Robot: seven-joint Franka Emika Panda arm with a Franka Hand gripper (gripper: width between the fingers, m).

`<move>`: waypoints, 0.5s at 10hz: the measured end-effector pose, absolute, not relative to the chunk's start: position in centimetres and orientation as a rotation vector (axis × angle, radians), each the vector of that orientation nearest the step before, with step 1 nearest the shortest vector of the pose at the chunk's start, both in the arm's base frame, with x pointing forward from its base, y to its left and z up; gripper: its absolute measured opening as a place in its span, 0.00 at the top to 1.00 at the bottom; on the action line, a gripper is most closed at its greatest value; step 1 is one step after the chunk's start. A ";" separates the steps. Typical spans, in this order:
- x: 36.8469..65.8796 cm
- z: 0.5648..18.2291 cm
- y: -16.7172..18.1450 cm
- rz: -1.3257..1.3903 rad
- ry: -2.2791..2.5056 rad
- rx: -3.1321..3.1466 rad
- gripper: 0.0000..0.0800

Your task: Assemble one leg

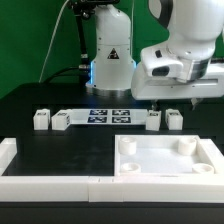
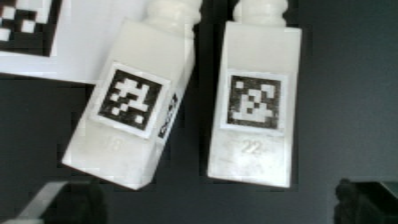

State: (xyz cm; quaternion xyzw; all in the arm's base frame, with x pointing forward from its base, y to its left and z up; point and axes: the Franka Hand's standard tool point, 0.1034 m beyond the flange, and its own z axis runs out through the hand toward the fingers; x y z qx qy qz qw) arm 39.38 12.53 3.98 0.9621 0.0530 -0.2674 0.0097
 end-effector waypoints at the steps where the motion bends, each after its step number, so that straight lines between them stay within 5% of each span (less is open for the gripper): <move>1: 38.8 4.0 12.7 -0.987 0.175 2.943 0.19; 5: 37.8 3.8 13.2 -1.417 0.197 2.724 0.19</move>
Offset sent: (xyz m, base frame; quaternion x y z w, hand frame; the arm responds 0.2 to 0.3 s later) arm -0.0015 0.0070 -0.0025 -0.0164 -0.1816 0.0000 0.9832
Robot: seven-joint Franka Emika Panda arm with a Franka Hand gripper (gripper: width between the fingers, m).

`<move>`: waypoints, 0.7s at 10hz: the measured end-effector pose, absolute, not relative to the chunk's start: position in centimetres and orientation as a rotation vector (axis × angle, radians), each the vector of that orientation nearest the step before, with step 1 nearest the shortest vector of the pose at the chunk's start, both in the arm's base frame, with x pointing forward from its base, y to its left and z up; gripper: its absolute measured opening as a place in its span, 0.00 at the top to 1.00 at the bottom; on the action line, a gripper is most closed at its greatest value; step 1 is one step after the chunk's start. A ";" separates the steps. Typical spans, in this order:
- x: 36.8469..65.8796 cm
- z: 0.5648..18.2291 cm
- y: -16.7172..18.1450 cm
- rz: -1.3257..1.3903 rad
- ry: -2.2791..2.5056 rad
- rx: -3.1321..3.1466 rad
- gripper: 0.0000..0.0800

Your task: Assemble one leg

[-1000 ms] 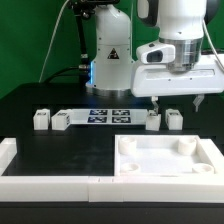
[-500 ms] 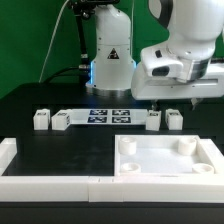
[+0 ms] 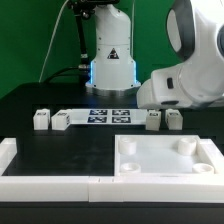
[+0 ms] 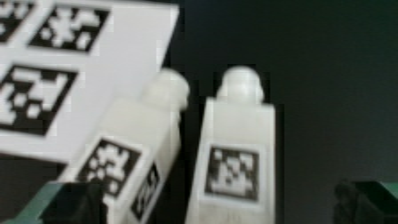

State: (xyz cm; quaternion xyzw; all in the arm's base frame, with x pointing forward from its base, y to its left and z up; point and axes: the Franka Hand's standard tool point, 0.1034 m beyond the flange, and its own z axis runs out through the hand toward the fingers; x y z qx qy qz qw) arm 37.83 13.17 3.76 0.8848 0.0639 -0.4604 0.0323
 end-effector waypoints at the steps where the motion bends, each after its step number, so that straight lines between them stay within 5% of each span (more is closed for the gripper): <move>1: 37.7 3.2 13.2 -1.508 0.198 2.670 0.19; 7: 37.2 2.3 14.0 -1.505 0.220 2.662 0.19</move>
Offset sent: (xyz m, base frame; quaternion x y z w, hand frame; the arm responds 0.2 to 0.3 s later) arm -0.0042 0.0070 -0.0128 -0.0031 0.0056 0.0054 1.0000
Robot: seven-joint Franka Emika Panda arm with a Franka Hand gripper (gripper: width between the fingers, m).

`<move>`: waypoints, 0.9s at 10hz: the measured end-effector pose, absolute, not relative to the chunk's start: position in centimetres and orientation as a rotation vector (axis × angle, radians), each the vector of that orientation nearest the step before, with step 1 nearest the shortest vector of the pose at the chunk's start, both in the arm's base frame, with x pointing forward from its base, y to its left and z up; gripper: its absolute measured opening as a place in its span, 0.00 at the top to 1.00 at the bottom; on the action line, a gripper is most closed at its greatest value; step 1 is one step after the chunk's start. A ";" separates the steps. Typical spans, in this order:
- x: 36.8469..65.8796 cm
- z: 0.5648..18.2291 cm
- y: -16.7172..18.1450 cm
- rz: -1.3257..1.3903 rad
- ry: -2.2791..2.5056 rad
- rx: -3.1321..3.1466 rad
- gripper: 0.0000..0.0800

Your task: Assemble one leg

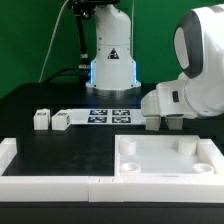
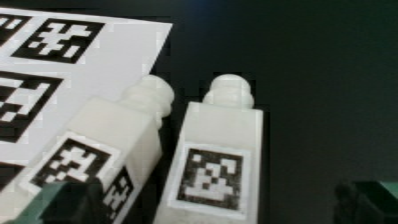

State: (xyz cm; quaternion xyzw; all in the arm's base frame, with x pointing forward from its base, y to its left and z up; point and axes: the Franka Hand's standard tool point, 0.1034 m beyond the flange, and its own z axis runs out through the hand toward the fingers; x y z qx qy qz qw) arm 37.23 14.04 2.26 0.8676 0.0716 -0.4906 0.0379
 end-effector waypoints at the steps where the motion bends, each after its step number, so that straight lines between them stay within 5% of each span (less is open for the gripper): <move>1: 37.2 2.2 14.1 -1.507 0.221 2.659 0.19; 9: 36.8 2.2 14.4 -1.509 0.227 2.647 0.19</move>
Offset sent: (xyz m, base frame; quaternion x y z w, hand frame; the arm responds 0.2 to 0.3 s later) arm -0.0057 -0.0102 -0.0181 -0.0004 0.0168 -0.0111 0.9998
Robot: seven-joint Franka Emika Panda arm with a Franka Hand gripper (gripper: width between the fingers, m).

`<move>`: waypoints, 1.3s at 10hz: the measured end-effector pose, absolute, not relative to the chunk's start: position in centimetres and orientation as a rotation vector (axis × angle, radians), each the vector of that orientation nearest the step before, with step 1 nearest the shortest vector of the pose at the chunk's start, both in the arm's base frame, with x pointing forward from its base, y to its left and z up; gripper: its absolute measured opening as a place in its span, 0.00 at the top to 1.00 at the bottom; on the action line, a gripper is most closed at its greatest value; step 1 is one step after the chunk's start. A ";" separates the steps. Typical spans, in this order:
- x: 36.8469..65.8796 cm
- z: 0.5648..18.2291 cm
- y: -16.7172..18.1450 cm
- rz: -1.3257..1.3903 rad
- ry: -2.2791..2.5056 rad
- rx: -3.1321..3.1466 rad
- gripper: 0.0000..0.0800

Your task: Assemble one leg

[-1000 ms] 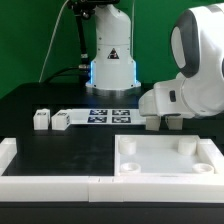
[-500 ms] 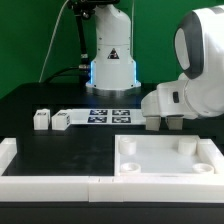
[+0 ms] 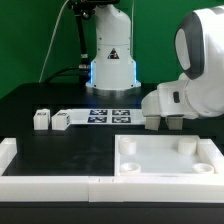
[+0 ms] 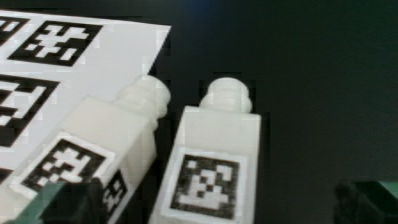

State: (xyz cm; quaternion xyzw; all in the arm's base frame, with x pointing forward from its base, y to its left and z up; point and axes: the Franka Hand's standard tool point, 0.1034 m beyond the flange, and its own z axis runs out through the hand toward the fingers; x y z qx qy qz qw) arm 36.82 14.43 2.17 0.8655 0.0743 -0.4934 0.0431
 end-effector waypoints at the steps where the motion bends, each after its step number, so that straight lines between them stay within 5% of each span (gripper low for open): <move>1: 36.7 2.1 14.6 -1.506 0.228 2.643 0.19; 13: 35.5 0.7 13.9 -1.516 0.240 2.640 0.19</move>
Offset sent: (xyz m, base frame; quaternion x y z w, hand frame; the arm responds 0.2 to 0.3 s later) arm 0.0034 -0.0036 0.0002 0.0019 0.0002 -0.0077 1.0000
